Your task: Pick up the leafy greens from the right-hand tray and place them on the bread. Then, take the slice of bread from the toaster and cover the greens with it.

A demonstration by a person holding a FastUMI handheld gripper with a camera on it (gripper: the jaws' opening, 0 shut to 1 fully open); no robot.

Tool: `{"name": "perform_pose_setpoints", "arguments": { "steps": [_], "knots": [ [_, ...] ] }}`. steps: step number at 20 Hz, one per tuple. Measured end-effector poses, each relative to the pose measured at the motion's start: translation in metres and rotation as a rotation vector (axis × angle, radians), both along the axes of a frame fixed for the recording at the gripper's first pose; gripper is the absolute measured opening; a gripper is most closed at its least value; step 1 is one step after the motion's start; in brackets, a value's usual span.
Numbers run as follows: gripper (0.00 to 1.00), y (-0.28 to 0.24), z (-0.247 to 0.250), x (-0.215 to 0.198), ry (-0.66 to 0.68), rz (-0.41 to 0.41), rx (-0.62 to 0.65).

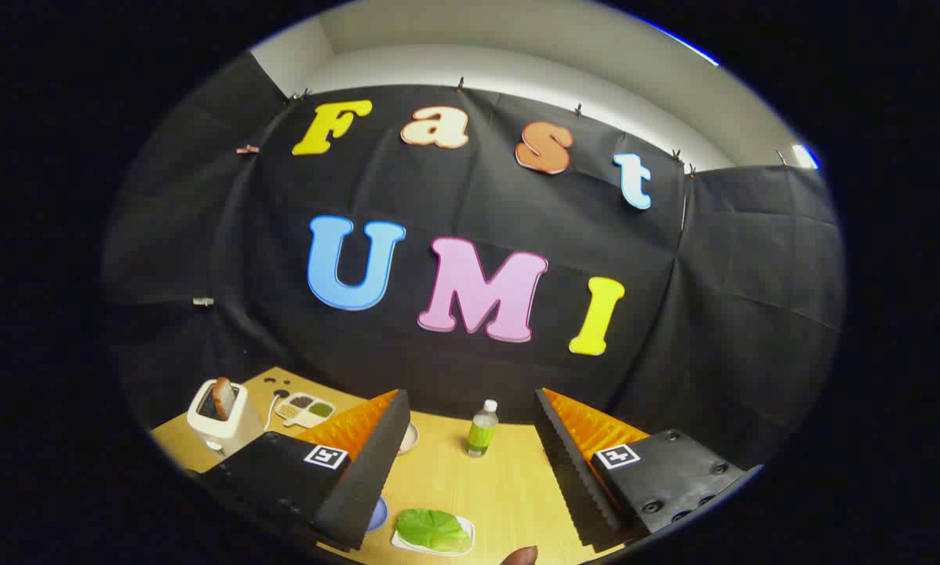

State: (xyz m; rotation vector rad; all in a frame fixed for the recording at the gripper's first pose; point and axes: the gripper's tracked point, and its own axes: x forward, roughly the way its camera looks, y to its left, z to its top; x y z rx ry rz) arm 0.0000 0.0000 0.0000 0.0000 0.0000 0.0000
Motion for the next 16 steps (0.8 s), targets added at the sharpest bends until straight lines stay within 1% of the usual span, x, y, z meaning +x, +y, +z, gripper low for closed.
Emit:
{"name": "perform_pose_setpoints", "arguments": {
  "steps": [3, 12, 16],
  "knots": [
    [0.98, 0.0049, -0.0157, 0.0072, 0.054, 0.018, 0.020],
    [0.98, -0.0017, -0.0165, 0.0111, 0.046, -0.005, -0.004],
    [0.98, 0.0055, -0.0147, 0.0095, 0.038, 0.003, 0.006]
  ]
}}
